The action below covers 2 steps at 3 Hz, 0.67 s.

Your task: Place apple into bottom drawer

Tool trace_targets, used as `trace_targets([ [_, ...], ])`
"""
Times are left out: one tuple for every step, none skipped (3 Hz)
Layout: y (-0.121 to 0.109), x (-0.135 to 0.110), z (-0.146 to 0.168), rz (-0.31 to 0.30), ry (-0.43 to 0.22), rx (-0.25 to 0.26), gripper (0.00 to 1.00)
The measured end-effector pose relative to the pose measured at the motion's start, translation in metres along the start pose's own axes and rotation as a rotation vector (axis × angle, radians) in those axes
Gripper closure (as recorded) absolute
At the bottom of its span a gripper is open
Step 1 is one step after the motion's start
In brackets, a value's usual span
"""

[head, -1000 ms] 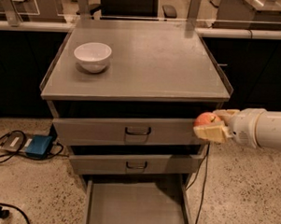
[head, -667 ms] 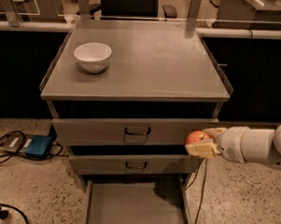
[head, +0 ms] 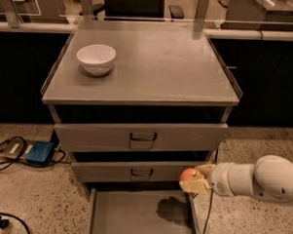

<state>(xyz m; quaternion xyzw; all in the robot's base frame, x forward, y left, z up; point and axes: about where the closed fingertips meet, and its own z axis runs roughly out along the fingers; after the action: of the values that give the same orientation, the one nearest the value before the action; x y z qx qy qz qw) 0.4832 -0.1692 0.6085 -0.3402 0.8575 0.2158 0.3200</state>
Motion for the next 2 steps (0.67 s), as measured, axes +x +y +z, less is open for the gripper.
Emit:
trace_targets([
  [0.013,0.043,0.06,0.029,0.036,-0.056,1.0],
  [0.018,0.065,0.095,0.039,0.058,-0.075,1.0],
])
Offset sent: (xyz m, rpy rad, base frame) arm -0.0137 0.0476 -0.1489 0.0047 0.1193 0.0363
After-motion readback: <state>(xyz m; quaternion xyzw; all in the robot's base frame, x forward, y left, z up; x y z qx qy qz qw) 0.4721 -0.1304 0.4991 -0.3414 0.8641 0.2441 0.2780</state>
